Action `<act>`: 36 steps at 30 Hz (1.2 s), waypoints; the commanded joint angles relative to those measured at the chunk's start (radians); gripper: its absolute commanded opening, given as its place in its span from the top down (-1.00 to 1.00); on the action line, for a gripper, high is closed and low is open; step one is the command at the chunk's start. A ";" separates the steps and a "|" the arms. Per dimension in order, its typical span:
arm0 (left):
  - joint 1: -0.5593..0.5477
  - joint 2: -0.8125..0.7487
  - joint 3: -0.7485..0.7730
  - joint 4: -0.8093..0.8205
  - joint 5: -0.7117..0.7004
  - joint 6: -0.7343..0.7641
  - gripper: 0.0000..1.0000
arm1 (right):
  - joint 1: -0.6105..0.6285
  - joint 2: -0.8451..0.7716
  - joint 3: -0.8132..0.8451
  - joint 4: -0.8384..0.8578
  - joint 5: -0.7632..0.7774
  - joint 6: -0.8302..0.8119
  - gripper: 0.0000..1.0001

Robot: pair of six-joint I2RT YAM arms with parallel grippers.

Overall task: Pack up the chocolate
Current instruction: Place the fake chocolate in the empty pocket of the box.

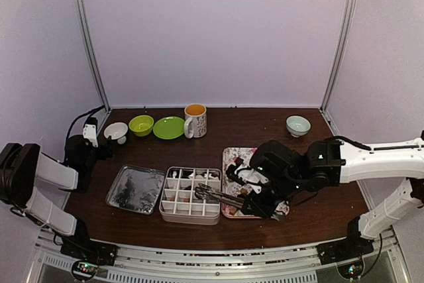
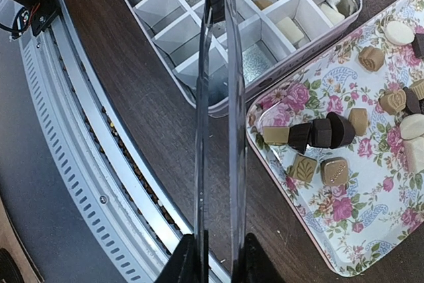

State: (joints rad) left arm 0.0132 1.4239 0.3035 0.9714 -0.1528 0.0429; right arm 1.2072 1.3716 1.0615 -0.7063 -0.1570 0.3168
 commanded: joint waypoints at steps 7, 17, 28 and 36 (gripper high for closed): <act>0.007 0.001 0.022 0.052 -0.002 -0.006 -0.96 | 0.013 0.015 0.038 0.000 0.028 -0.013 0.55; 0.006 0.001 0.022 0.053 -0.002 -0.006 -0.95 | 0.019 0.005 0.040 -0.003 0.056 -0.017 0.46; 0.007 0.001 0.022 0.052 -0.001 -0.006 -0.95 | 0.020 0.008 0.043 -0.008 0.092 -0.012 0.36; 0.007 0.001 0.022 0.052 -0.002 -0.006 -0.96 | 0.009 -0.041 0.010 0.004 0.258 0.051 0.37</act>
State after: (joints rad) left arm 0.0132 1.4239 0.3035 0.9714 -0.1528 0.0429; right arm 1.2201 1.3792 1.0760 -0.7212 -0.0189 0.3256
